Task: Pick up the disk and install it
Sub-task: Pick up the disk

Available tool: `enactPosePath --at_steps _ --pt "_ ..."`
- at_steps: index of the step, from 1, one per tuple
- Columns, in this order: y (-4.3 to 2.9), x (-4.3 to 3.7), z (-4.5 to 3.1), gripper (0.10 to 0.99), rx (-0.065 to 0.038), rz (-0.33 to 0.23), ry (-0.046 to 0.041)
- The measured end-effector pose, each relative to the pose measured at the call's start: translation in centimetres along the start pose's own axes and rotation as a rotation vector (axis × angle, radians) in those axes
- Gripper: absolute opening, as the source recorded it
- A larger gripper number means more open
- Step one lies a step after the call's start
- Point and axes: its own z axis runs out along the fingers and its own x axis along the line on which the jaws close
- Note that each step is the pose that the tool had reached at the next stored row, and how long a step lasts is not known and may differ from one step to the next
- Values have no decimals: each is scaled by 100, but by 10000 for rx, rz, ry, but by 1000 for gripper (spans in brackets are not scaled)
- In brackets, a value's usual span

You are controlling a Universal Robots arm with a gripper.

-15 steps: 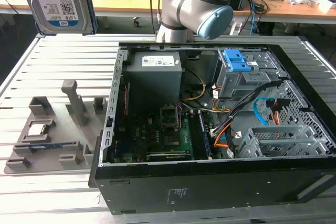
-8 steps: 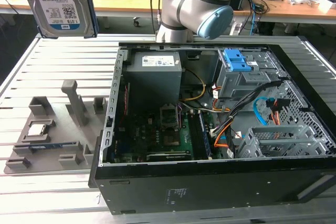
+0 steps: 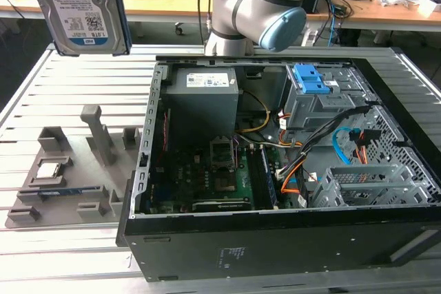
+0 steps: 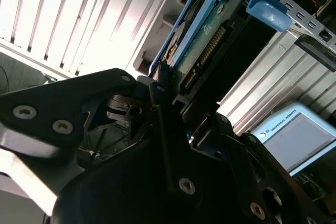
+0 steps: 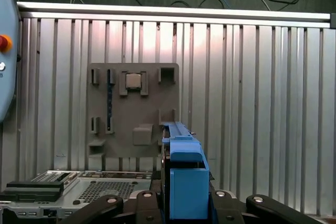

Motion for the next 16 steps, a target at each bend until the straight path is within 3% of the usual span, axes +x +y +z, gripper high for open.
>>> enactPosePath --at_steps 9,16 --pt "-24 3 138 365 0 0 0" --pt "-59 3 145 365 0 0 9"
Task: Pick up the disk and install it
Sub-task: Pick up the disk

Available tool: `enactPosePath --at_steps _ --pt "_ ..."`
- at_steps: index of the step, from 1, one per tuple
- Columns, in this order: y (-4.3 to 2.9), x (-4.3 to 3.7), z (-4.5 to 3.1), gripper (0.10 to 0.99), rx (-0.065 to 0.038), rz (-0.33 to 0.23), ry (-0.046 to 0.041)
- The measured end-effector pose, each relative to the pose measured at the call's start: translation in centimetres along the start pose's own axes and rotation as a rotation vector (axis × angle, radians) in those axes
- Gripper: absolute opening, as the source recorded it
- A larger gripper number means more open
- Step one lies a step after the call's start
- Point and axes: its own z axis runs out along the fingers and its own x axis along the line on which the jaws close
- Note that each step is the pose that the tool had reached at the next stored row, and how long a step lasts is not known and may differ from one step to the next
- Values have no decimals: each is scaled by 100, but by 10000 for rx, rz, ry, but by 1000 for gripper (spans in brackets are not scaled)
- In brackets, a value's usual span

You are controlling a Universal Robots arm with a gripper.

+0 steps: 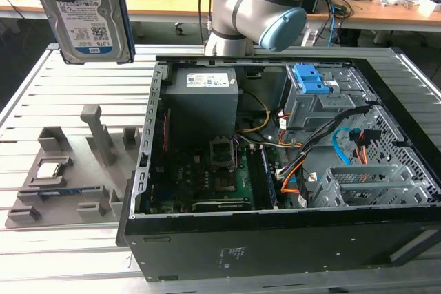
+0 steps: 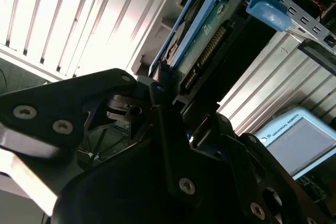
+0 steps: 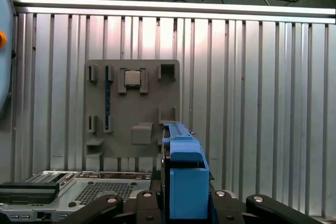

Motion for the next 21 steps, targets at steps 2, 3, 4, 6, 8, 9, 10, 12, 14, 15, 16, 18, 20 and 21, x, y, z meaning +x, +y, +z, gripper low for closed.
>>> enactPosePath --at_steps 2,3,4,6,8,9,10,12,14,15,16,18,20,21 --pt "-87 2 -3 365 -1 1 20" --pt "-147 4 -5 365 -1 0 29" --pt "-212 4 -6 365 0 1 35" --pt "-296 5 -9 365 -1 2 43" --pt "-375 7 -11 365 -1 0 47" --pt "-404 8 -11 365 -1 1 47" --pt "-444 9 -12 365 -1 1 48" --pt "-519 10 -14 365 -1 2 51" --pt "-588 11 -16 365 -1 0 54" --pt "-618 12 -16 365 -1 2 55" --pt "-658 12 -18 365 -1 3 57" --pt "-802 15 -22 365 -2 2 60" --pt "-887 17 -23 365 0 2 60" --pt "-958 18 -26 365 -1 2 62"
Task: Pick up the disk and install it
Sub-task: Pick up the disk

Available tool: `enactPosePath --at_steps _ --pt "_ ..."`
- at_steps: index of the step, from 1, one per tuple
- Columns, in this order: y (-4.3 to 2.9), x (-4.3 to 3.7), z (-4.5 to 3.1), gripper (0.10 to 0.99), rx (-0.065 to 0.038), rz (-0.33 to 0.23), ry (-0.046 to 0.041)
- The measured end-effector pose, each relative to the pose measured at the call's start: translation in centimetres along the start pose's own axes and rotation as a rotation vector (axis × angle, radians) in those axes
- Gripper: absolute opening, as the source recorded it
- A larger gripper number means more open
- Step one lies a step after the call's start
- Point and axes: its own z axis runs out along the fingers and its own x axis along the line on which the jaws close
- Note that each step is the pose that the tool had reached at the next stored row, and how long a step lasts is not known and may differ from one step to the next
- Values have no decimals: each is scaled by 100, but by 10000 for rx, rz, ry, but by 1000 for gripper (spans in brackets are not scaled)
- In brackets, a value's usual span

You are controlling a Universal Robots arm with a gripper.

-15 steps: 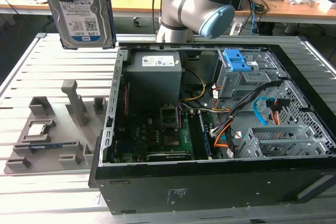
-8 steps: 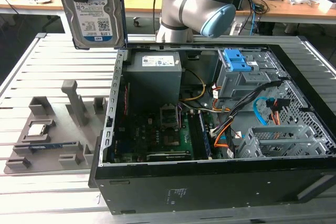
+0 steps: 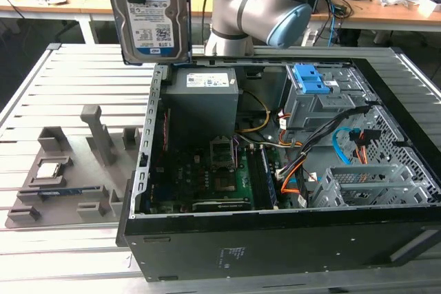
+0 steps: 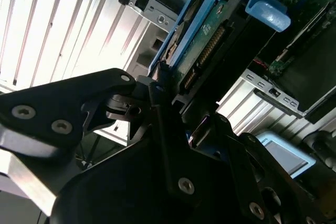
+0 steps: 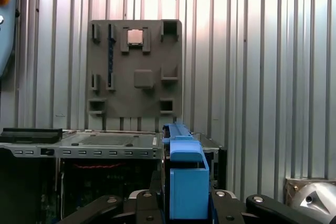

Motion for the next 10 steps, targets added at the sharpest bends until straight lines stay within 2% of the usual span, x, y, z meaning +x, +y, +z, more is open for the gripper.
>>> enactPosePath --at_steps 1,6,7,8,10 --pt "-58 1 -2 365 -1 1 1" --pt "-254 3 -7 365 -1 1 5" --pt "-320 3 -9 365 0 0 6" --pt "-349 3 -10 365 -1 1 7" --pt "-492 4 -13 365 0 0 11"
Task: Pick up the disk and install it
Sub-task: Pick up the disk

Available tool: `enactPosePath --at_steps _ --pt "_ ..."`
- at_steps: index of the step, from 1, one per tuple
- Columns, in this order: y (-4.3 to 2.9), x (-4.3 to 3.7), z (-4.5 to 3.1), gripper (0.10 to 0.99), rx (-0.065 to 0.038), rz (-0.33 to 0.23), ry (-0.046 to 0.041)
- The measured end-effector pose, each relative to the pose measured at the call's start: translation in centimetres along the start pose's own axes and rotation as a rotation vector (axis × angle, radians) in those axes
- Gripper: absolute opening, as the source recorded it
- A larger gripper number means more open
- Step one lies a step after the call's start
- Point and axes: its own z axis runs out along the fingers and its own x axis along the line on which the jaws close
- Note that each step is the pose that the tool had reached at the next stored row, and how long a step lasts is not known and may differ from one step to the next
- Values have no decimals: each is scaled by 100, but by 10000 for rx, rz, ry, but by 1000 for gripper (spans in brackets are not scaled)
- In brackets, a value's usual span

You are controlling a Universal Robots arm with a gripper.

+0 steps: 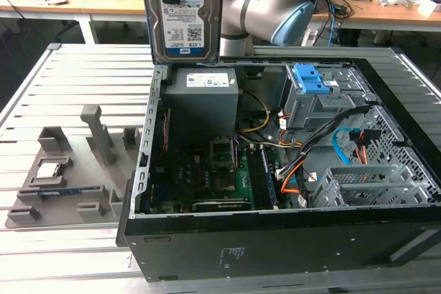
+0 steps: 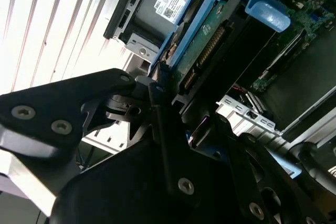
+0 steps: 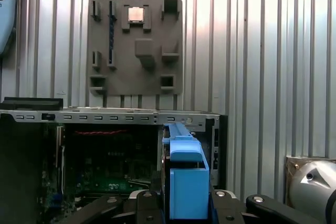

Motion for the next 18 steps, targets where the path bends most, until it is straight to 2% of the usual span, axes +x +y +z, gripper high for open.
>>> enactPosePath --at_steps 2,9,12,16,18 --pt "-118 1 -4 365 -2 0 7" --pt "-420 2 -12 365 -1 1 23" --pt "-593 3 -17 365 -1 1 29" --pt "-751 5 -21 365 -1 0 34" --pt "-875 6 -25 365 -1 0 39"
